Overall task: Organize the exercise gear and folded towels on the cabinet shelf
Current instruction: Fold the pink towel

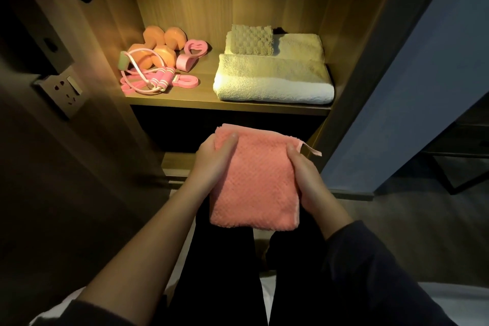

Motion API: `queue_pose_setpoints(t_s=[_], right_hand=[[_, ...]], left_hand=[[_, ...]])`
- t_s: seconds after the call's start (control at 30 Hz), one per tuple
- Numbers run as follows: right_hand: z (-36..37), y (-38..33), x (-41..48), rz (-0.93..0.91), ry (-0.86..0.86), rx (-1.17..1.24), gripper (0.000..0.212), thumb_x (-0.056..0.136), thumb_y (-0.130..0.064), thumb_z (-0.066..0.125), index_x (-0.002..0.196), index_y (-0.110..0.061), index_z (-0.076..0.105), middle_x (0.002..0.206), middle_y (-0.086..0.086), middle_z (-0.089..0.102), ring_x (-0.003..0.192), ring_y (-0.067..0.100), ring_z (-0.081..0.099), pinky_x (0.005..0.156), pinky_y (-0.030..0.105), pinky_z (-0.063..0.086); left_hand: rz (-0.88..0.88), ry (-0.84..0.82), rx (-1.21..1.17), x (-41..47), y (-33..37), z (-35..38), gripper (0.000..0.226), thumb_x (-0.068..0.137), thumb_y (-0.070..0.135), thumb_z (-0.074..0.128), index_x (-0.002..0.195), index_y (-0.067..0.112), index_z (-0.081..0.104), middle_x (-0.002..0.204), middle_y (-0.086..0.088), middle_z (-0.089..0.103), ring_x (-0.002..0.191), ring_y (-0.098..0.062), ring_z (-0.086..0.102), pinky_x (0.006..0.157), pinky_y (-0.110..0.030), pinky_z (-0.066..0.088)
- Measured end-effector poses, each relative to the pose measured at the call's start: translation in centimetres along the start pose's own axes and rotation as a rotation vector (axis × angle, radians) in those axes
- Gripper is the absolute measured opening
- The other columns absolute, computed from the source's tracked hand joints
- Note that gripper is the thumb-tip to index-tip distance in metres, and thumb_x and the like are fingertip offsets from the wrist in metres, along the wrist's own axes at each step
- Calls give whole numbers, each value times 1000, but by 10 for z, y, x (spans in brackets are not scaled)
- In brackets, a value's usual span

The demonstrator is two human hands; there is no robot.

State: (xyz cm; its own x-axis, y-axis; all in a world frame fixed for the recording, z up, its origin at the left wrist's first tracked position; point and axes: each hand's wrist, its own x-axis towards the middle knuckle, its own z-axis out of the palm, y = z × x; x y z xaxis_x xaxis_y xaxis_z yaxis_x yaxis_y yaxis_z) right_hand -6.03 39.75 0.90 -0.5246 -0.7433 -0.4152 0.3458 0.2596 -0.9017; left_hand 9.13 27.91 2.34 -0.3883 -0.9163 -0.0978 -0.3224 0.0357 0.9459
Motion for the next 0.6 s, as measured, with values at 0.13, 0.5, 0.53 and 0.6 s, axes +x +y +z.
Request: queue_pose_setpoints(t_s=[0.13, 0.5, 0.53, 0.6], right_hand=[[9, 1, 4, -312, 261, -266, 38, 100, -47, 42, 101, -17, 64, 87, 1, 67, 82, 17, 65, 63, 30, 47], [-14, -20, 19, -79, 280, -56, 30, 101, -45, 42, 103, -20, 59, 99, 2, 67, 87, 17, 65, 62, 29, 50], [-13, -18, 19, -65, 250, -115, 31, 101, -40, 44, 114, -16, 56, 100, 1, 65, 86, 15, 63, 60, 28, 47], [-13, -9, 17, -90, 211, -252, 39, 101, -36, 45, 133, -13, 45, 107, -1, 60, 85, 10, 59, 60, 26, 44]], left_hand=[[38, 199, 15, 5, -5, 9, 27, 98, 44, 50, 78, 28, 59, 82, 6, 62, 78, -12, 59, 64, -27, 44], [-134, -198, 116, -6, -27, 28, 25, 94, 44, 56, 107, 24, 51, 92, 14, 56, 81, -4, 56, 60, -25, 42], [-88, -166, 146, -6, -29, 30, 21, 95, 43, 55, 106, 25, 50, 91, 16, 54, 81, -2, 55, 59, -25, 41], [-29, -116, 139, -6, -32, 31, 17, 96, 43, 53, 104, 29, 49, 91, 20, 53, 82, -1, 54, 59, -24, 41]])
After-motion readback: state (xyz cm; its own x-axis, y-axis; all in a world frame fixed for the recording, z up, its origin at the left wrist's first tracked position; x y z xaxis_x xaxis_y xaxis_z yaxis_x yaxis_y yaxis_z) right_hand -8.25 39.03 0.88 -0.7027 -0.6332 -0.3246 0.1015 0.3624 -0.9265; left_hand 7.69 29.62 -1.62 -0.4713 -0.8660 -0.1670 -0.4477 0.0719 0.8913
